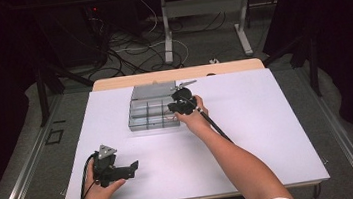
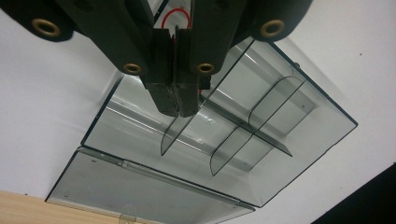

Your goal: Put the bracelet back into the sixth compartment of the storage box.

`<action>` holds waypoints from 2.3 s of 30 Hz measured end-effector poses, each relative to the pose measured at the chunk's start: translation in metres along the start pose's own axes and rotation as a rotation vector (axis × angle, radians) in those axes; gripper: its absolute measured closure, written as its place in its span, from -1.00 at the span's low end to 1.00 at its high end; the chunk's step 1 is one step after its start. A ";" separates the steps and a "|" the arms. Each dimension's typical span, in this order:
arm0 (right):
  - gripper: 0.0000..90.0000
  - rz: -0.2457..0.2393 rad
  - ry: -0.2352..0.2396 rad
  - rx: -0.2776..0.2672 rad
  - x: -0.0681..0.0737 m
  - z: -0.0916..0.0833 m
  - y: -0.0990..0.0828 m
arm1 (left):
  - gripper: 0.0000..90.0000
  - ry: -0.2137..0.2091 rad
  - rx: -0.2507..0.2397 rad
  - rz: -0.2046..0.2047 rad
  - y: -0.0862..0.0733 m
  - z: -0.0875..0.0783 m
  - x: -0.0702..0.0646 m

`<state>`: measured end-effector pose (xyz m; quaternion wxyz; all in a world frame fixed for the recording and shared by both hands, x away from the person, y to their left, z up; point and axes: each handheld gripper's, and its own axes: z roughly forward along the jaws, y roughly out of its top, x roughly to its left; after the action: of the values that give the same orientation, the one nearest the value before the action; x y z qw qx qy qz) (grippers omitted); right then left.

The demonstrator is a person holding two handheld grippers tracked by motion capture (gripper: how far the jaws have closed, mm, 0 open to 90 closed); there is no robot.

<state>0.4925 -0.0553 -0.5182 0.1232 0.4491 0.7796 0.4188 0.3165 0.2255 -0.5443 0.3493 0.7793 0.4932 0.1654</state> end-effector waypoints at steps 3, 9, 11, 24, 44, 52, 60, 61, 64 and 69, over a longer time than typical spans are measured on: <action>0.98 -0.004 0.003 0.007 0.001 0.001 -0.001 | -0.99 -0.004 0.004 0.001 0.000 0.001 -0.001; 0.96 -0.009 0.002 0.024 0.001 0.003 -0.002 | -0.99 -0.002 0.000 0.002 0.000 0.000 0.000; 0.95 -0.006 0.001 0.029 0.000 0.004 -0.003 | -0.99 -0.004 0.000 -0.007 0.000 0.000 0.000; 0.64 -0.010 -0.011 0.018 -0.001 0.001 -0.001 | -0.99 -0.003 0.008 0.007 0.000 0.000 0.000; 0.14 -0.013 0.007 0.007 0.002 -0.012 0.002 | -0.99 -0.001 0.000 -0.002 0.000 0.001 -0.001; 0.03 -0.043 0.030 0.016 0.007 -0.020 -0.001 | -0.99 -0.001 0.008 0.008 0.000 0.000 0.000; -0.07 -0.065 0.048 0.035 0.011 -0.031 -0.007 | -0.99 0.000 0.006 0.009 0.000 0.001 0.000; -0.08 -0.074 0.051 0.031 0.011 -0.033 -0.008 | -0.99 0.002 0.001 0.009 0.001 0.001 -0.001; -0.10 -0.079 0.059 0.013 0.012 -0.038 -0.010 | -0.99 0.005 0.004 0.007 0.001 0.001 -0.001; -0.13 -0.094 0.084 0.017 0.017 -0.047 -0.016 | -0.99 0.005 0.005 0.008 0.001 0.001 -0.001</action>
<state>0.4467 -0.0714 -0.4977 0.1062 0.3950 0.8079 0.4243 0.3170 0.2237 -0.5445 0.3452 0.7817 0.4916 0.1675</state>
